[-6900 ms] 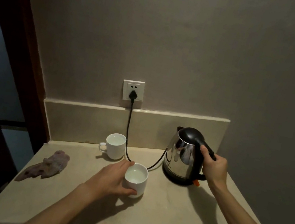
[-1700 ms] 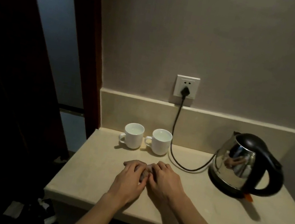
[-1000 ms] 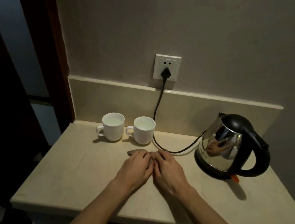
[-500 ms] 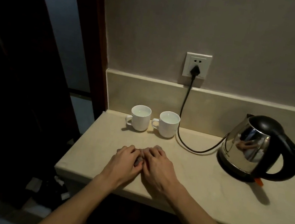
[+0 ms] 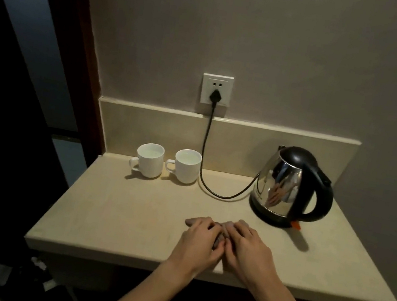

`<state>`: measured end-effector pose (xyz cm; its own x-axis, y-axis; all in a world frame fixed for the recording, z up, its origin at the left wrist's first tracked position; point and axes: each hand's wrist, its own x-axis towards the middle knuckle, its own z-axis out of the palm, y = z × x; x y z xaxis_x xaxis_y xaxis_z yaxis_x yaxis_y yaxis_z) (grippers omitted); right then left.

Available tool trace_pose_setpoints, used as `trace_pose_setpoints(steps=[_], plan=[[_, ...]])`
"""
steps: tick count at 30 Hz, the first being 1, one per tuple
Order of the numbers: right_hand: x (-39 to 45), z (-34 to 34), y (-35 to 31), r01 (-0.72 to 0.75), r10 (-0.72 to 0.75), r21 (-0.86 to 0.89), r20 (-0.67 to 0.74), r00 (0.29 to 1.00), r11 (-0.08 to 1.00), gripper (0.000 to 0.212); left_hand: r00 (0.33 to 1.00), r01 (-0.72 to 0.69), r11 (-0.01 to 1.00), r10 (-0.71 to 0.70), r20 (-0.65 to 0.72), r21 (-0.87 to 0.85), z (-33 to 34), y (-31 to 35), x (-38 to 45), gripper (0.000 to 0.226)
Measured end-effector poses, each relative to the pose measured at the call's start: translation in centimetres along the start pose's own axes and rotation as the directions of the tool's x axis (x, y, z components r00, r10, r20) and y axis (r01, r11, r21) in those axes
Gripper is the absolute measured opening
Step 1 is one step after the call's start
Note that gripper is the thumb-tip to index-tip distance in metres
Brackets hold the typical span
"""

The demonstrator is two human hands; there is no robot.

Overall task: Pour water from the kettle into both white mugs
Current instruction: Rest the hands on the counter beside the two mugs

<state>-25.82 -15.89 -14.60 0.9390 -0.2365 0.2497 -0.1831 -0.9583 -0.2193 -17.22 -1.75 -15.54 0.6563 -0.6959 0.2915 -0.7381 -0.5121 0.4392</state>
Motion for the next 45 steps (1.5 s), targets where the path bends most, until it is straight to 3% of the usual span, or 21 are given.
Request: trace_pose_setpoints(steps=[8, 14, 19, 22, 27, 33, 38, 45], plan=[[6.4, 0.0, 1.6, -0.041, 0.04, 0.008, 0.029, 0.999, 0.999, 0.035, 0.999, 0.043, 0.998, -0.043, 0.005, 0.055, 0.9, -1.2, 6.5, 0.029], [10.7, 2.0, -0.9, -0.066, 0.063, 0.095, 0.04, 0.997, 0.993, 0.035, 0.997, 0.083, 0.992, -0.083, -0.001, 0.097, -1.0, -5.3, 8.5, 0.025], [12.1, 3.8, -6.1, 0.022, -0.028, 0.154, 0.037, 0.999, 0.988, 0.036, 0.986, 0.167, 0.981, -0.168, 0.001, 0.103, -4.3, -9.5, 6.3, 0.021], [11.9, 4.6, -10.2, 0.113, -0.125, 0.164, 0.065, 0.99, 0.98, 0.051, 0.978, 0.209, 0.97, -0.206, -0.035, 0.121, -6.8, -12.0, 3.0, 0.019], [9.1, 4.6, -13.3, 0.221, -0.233, 0.125, 0.091, 0.968, 0.967, 0.041, 0.975, 0.218, 0.972, -0.213, -0.056, 0.092, -8.4, -12.8, -2.3, 0.023], [2.8, 3.5, -9.5, 0.219, -0.221, 0.119, 0.006, 0.975, 0.968, 0.047, 0.992, 0.093, 0.994, -0.089, -0.085, 0.052, -5.5, -8.8, -5.0, 0.025], [-0.9, 1.3, -3.4, 0.066, -0.067, 0.093, 0.006, 0.998, 0.993, 0.051, 0.997, -0.037, 0.999, 0.036, -0.074, -0.016, -1.6, -3.2, -2.9, 0.021], [1.0, 0.2, 1.9, -0.07, 0.072, 0.071, -0.021, 0.997, 0.995, 0.035, 0.999, -0.019, 1.0, 0.019, 0.031, 0.011, 0.9, 1.1, 2.8, 0.026]])
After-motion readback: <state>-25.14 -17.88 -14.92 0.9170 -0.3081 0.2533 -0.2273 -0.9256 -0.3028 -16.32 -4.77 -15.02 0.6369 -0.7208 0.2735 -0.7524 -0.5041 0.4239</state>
